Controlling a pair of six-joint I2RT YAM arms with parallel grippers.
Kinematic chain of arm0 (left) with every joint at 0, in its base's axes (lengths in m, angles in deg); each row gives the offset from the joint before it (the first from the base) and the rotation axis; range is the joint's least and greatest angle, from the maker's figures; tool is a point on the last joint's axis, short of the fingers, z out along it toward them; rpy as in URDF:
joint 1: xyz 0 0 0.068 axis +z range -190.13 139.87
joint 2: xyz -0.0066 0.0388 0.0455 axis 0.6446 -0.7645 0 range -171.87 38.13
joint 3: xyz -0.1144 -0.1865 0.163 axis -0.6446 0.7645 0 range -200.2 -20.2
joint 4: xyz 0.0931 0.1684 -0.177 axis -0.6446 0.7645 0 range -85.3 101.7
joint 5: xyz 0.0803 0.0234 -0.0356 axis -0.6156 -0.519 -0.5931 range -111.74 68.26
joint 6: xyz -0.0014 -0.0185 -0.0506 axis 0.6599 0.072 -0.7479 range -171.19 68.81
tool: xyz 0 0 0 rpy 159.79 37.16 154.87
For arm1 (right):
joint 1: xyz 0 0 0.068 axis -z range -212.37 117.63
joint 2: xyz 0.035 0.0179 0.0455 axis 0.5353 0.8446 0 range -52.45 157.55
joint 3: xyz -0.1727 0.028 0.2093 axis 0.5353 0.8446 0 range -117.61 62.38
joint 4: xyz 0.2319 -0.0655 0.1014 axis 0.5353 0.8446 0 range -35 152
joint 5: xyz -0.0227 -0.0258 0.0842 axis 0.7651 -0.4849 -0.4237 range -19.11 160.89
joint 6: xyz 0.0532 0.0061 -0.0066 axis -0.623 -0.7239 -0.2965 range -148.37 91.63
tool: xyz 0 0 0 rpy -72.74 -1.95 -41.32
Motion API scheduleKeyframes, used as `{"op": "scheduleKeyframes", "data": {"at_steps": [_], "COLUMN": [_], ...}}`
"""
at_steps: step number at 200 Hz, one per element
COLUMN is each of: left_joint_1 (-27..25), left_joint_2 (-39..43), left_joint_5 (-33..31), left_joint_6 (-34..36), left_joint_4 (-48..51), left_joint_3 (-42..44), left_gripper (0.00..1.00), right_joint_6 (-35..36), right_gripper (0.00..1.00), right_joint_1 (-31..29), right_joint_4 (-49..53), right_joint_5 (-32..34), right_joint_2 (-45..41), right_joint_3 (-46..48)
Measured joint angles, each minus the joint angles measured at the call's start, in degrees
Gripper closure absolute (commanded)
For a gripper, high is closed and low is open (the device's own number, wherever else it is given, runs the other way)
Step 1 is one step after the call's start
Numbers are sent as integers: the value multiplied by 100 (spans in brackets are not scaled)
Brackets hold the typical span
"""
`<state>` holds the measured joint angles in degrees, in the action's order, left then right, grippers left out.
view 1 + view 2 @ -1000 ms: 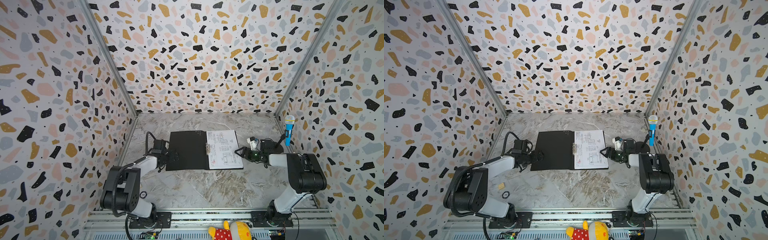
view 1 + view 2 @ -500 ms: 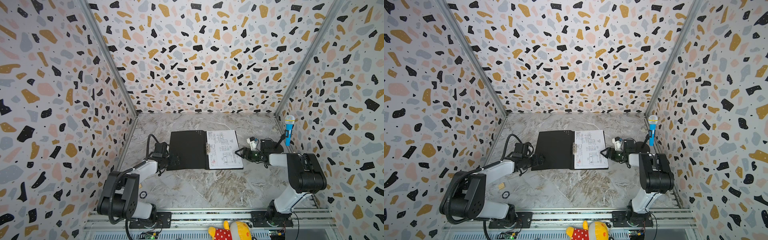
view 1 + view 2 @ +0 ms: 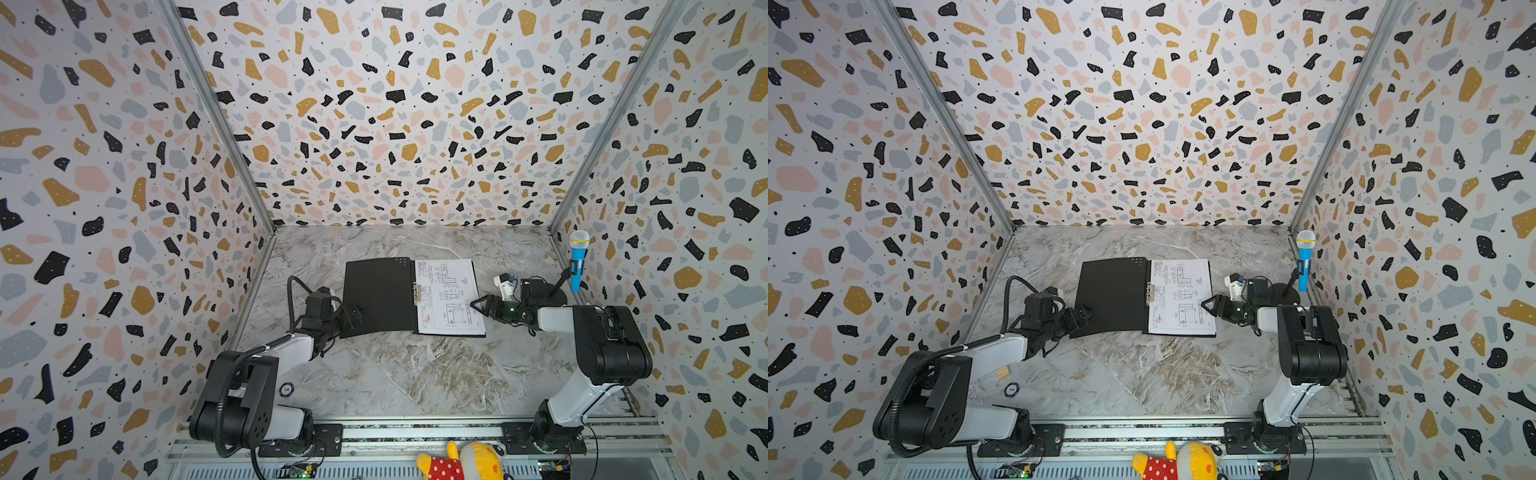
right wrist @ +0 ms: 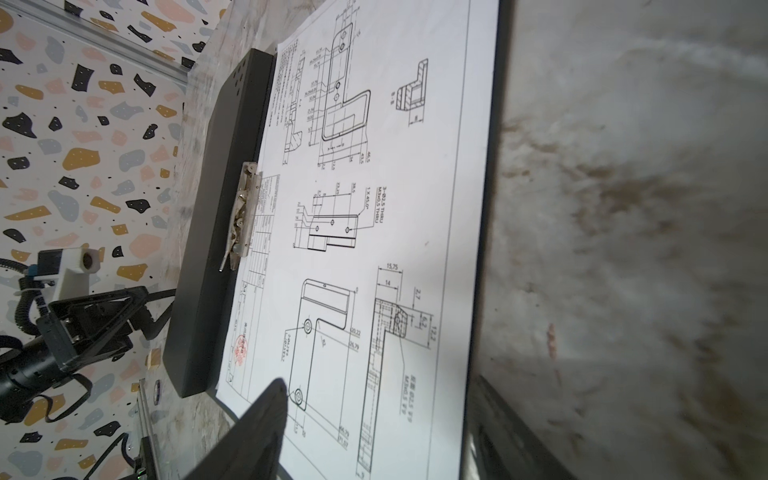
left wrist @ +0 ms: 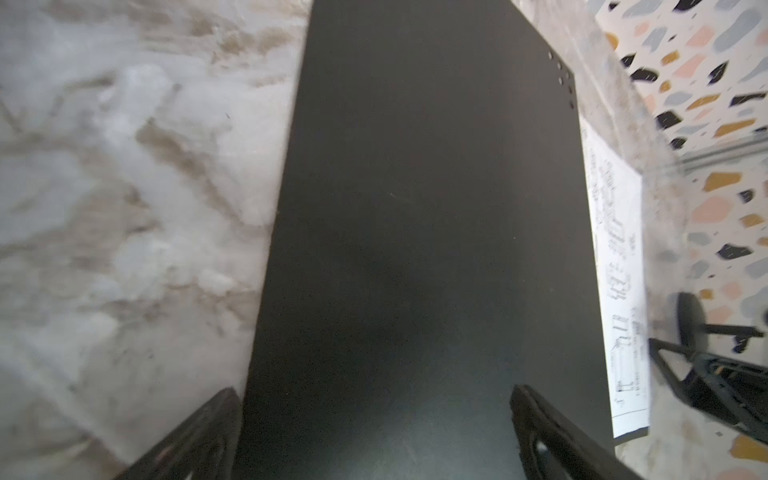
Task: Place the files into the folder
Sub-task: 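Lift the cover edge with the left gripper, swinging it up toward the sheets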
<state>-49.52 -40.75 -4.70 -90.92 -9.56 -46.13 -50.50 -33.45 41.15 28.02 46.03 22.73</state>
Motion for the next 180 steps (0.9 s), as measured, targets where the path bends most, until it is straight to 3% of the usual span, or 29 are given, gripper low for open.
{"op": "scheduleKeyframes", "data": {"at_steps": [44,101,150,180], "left_joint_1": [-214,-396,-402,-402], "left_joint_2": [243,168,188,282], "left_joint_5": [763,1222,1248,1121], "left_joint_6": [-918,-1451,-1519,-1368], "left_joint_4": [-1038,-2070,-2181,-1757], "left_joint_3": [166,166,170,168], "left_gripper": [1,0,0,0], "right_joint_6": [7,42,90,144], "right_gripper": [31,31,30,25], "right_joint_1": [-52,-186,-269,-319], "right_joint_4": [-9,149,332,601], "right_joint_5": [-131,-149,-109,96], "right_joint_2": [79,131,129,-20], "right_joint_3": [-26,-146,-225,-306]}}
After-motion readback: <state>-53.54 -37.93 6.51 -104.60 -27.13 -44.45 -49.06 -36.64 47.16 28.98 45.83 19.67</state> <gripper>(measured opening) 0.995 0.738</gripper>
